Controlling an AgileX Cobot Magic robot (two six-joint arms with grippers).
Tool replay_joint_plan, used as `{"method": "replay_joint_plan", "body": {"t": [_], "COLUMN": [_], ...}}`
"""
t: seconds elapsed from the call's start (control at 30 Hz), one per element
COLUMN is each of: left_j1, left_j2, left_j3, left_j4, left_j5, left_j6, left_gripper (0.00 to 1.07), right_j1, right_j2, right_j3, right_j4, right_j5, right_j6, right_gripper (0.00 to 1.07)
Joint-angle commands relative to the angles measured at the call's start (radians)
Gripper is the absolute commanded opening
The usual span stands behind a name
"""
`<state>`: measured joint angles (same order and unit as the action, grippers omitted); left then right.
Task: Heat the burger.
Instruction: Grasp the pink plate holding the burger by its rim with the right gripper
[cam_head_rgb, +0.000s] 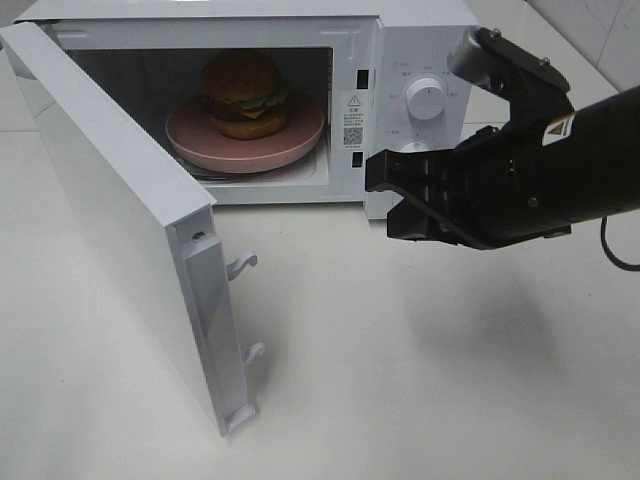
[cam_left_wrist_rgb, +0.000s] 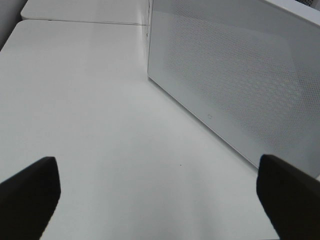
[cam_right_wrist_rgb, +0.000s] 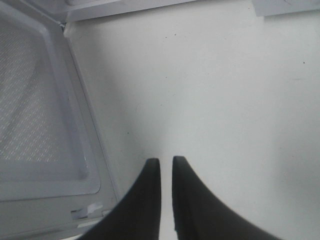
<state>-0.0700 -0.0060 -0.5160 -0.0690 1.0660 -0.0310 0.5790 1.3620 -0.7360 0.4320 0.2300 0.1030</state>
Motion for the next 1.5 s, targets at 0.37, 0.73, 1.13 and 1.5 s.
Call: {"method": "replay_joint_plan", "body": {"t": [0.37,0.73,1.13,1.5], "left_j1": [0.007,0.007,0.007,0.007], "left_j2": [-0.014,-0.014,-0.014,-0.014], "left_j3": [0.001,0.001,0.001,0.001], "left_j4": [-0.005,-0.005,-0.005,-0.005], "left_j5": [0.002,0.002,0.002,0.002], "left_j6": [0.000,0.000,0.000,0.000], "left_gripper": [1.00,1.00,1.00,1.00], "right_j1": [-0.002,-0.002,-0.002,-0.002], "right_j2": [-0.012,-0.012,-0.012,-0.012], "right_j3": [-0.232,-0.312,-0.312,-0.312], "right_j4": [-0.413,-0.537,-0.539,-0.563], "right_j5": [0.397,0.582,0.612,0.536], "right_j6": [-0.071,-0.226,-0.732,-1.065], "right_gripper": [0.14,0.17,0.20,0.24]}}
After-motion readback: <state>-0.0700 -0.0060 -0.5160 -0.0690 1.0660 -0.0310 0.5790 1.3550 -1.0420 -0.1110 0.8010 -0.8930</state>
